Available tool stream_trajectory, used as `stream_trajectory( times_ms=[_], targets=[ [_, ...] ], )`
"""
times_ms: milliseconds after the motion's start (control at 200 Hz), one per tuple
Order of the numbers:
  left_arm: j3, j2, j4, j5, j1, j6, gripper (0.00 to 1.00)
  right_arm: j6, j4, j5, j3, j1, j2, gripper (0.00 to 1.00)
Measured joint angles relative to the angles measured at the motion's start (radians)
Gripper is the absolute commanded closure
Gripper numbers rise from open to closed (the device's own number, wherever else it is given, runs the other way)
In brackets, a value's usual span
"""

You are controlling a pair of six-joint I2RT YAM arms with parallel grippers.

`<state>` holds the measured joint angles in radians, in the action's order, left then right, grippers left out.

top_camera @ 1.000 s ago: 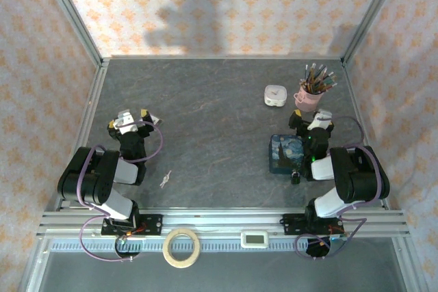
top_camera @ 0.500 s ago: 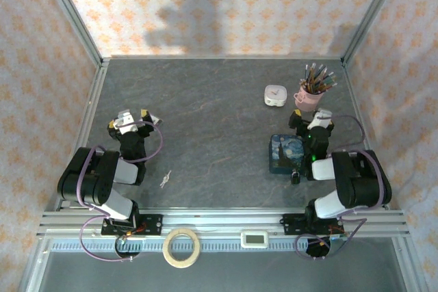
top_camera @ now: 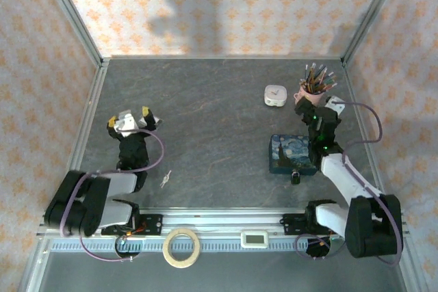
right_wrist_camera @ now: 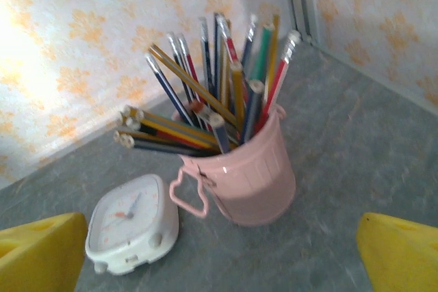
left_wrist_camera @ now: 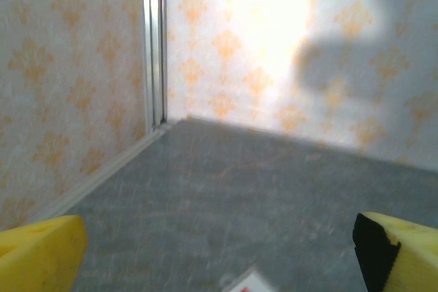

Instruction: Unlock a padlock with a key

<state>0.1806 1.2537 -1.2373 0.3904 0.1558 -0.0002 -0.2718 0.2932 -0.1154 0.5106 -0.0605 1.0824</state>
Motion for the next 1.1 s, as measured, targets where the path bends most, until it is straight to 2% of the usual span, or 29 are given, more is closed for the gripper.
stream_trajectory(
  times_ms=[170,325,495,791,956,1101],
  targets=[
    [0.145,-0.09,0.209,-0.05,0.002,-0.147,0.01,-0.055,-0.264,0.011,0.015,0.0,-0.058,0.0],
    [0.174,-0.074,0.325,-0.206,0.018,-0.346,0.01,-0.089,-0.439,0.031,0.015,0.0,-0.088,0.0],
    [0.166,-0.047,0.363,-0.348,0.058,-0.51,0.01,-0.139,-0.531,0.099,0.014,0.0,-0.098,0.0],
    [0.143,-0.084,0.411,-0.376,0.06,-0.61,0.01,-0.18,-0.535,0.185,-0.031,-0.033,-0.105,0.0],
    [0.143,-0.098,0.417,-0.375,0.06,-0.643,0.01,-0.282,-0.488,0.245,-0.085,-0.12,-0.094,0.02],
    [0.143,-0.101,0.42,-0.375,0.06,-0.674,0.01,-0.346,-0.435,0.259,-0.08,-0.237,-0.047,0.0]
  ],
)
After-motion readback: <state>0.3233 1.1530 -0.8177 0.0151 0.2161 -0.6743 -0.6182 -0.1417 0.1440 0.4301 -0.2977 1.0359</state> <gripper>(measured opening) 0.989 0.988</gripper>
